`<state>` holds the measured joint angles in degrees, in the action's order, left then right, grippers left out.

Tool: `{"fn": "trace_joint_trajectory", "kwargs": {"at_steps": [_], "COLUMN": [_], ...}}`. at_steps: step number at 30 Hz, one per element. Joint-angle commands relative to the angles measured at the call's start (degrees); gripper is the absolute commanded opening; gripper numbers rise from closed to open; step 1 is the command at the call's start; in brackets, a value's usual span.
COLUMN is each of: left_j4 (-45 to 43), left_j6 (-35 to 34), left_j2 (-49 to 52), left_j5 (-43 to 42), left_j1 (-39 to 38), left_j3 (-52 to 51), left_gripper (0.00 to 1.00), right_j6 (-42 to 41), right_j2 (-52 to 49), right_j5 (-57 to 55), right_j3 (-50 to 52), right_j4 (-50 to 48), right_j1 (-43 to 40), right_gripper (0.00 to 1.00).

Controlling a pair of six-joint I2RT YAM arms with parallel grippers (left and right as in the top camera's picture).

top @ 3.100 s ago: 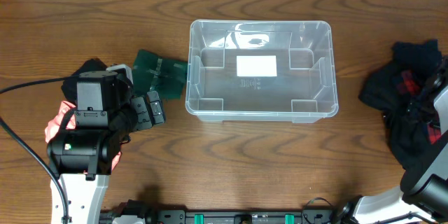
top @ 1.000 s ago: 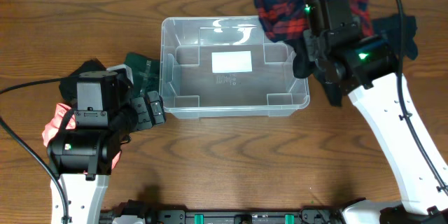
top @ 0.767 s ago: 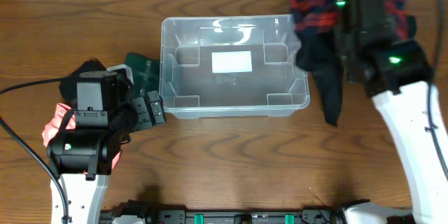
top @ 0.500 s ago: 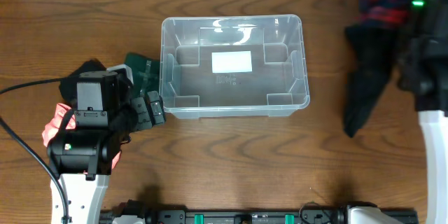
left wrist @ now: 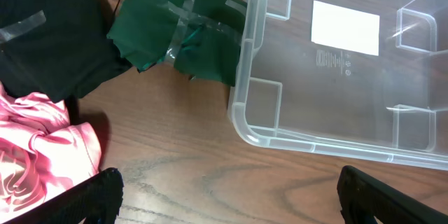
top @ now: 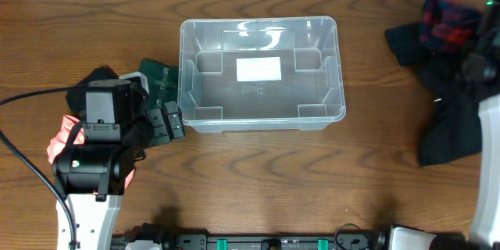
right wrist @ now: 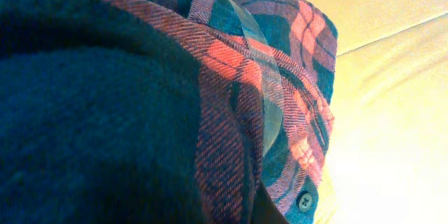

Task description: Pack container

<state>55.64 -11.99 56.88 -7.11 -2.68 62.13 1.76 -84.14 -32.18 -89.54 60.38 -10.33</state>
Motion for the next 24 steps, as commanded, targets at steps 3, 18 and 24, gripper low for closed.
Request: {"fn": "trace_joint_trajectory", "kwargs": {"at_steps": [3, 18, 24], "left_j4": [0.44, 0.44, 0.42], "left_j6": [0.26, 0.26, 0.26], "left_j2": [0.04, 0.04, 0.04], "left_j5": [0.07, 0.04, 0.07], "left_j1": [0.24, 0.24, 0.24], "left_j3": [0.57, 0.57, 0.57], "left_gripper": [0.98, 0.98, 0.98], "right_j6": [-6.67, -7.3, -7.04], "right_j2": [-5.25, -14.56, -14.56], "right_j5": [-0.28, 6.14, 6.14], "right_j3": [7.74, 18.1, 18.08], "right_j4": [-3.06, -10.25, -10.08], "right_j1": [0.11, 0.13, 0.2], "right_gripper": [0.01, 0.26, 0.63]}}
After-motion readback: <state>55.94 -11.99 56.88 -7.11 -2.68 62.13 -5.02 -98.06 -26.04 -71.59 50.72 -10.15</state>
